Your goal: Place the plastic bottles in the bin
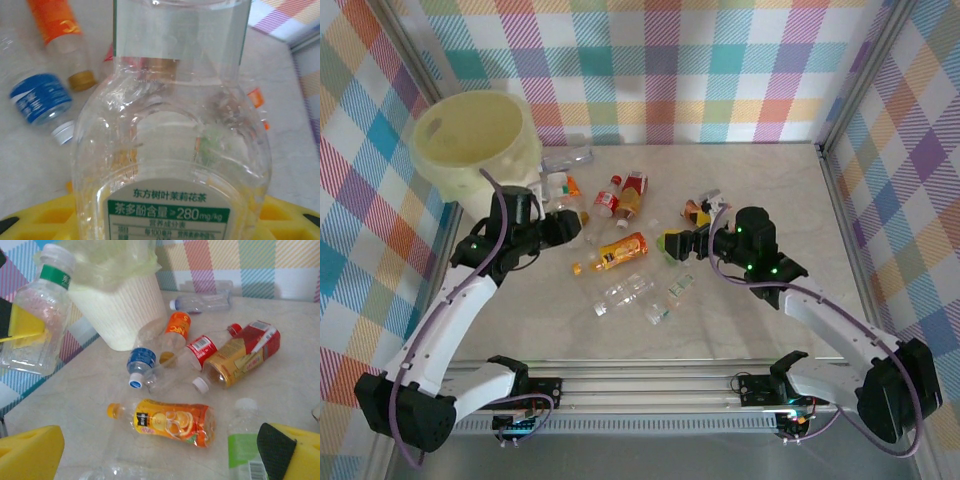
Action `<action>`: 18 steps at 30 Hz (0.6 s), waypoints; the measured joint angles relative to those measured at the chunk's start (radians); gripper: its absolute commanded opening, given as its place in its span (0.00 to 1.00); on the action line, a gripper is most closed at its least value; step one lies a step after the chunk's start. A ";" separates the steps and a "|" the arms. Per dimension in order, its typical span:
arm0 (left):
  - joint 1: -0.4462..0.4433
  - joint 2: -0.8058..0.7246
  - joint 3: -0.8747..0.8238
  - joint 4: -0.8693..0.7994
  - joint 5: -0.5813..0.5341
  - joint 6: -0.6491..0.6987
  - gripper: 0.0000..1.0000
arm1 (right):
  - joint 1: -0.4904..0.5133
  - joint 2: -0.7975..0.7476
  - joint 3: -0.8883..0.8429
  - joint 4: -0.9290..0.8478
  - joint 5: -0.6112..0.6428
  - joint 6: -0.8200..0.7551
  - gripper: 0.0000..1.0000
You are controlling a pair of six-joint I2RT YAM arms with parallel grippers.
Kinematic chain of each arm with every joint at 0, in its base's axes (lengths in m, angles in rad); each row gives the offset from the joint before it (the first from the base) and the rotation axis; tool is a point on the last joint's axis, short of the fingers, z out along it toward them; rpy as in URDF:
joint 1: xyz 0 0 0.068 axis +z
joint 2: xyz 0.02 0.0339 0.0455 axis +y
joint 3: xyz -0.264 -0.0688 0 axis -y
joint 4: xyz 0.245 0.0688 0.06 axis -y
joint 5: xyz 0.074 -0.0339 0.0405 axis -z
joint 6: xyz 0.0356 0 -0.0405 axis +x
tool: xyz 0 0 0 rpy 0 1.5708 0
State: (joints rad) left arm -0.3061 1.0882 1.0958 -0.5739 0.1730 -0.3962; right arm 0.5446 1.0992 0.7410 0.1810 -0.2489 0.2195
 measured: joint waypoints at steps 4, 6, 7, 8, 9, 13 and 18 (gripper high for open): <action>0.000 0.062 0.107 0.027 0.062 0.010 0.44 | 0.000 0.019 0.028 0.021 -0.023 0.000 1.00; 0.000 0.107 0.193 0.027 0.077 0.026 0.44 | 0.000 0.021 0.042 0.027 -0.027 0.002 1.00; 0.000 0.123 0.224 0.029 0.077 0.033 0.44 | 0.000 0.021 0.046 0.030 -0.029 0.003 1.00; 0.000 0.142 0.264 0.024 0.076 0.044 0.44 | 0.000 0.021 0.048 0.037 -0.030 0.003 1.00; 0.000 0.162 0.305 0.026 0.071 0.055 0.44 | 0.000 0.021 0.051 0.042 -0.029 0.004 1.00; -0.001 0.245 0.487 -0.016 -0.015 0.095 0.44 | 0.000 0.021 0.051 0.046 -0.021 0.004 1.00; 0.015 0.372 0.715 -0.067 -0.217 0.116 0.44 | 0.000 0.018 0.051 0.045 0.002 0.003 1.00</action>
State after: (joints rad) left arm -0.2913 1.4605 1.8107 -0.6407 -0.0441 -0.2798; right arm 0.5446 1.1172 0.7925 0.2264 -0.2466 0.2226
